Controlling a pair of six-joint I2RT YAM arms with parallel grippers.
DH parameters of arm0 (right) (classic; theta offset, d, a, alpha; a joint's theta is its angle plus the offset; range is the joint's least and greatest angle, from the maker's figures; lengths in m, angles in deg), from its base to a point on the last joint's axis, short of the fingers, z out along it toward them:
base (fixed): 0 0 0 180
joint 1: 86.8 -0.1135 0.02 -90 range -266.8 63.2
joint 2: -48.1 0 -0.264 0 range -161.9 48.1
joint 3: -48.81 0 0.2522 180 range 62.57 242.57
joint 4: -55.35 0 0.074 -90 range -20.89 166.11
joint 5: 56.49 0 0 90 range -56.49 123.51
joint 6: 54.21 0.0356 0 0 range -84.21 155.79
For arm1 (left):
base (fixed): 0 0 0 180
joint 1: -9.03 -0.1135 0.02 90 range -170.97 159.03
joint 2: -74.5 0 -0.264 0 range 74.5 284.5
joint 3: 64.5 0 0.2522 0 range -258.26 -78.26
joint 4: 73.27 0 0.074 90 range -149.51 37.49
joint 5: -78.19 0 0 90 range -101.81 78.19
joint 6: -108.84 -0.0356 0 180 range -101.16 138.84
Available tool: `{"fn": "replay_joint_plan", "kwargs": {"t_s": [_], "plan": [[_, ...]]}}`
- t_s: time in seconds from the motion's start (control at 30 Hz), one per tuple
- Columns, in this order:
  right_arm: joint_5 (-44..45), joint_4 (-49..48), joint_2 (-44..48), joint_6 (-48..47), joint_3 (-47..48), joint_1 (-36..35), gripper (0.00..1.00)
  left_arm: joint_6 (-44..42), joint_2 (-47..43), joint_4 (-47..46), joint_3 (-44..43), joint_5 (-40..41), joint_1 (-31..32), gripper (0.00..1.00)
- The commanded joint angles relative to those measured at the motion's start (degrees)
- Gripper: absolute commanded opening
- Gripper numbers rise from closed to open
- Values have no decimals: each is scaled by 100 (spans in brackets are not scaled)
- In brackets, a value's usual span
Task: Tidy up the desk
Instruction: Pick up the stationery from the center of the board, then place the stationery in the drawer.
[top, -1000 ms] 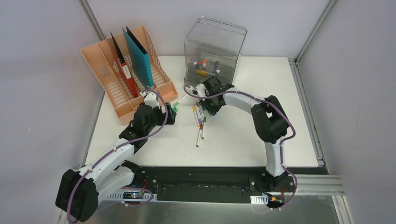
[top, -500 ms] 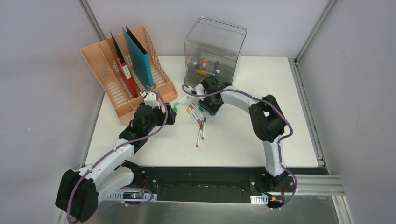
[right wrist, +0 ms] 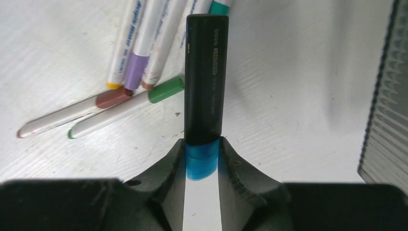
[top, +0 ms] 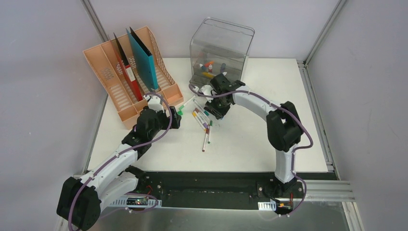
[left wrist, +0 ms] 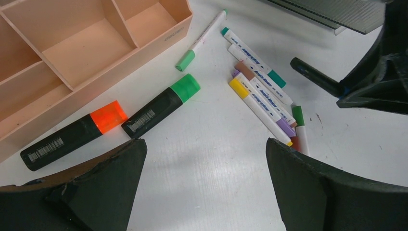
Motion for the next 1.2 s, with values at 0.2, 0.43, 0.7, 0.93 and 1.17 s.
{"fn": "replay_joint_plan", "kwargs": {"t_s": [0.2,0.43,0.7,0.93,1.17], "plan": [[-109,-214,1179,-153,-66,-16,10,93,-55,-129,83,43,34,99],[362,-512,1542,-155,-206,137,9,173,138,-279,59,-54,34,99],[1484,-1250,1751,-158,-467,301,7,236,306,-429,73,-123,34,99],[2115,-1779,1636,-201,-646,398,7,277,337,-479,78,-195,34,99],[2550,-2188,1388,-366,-569,391,14,281,345,-484,88,-232,38,99]]}}
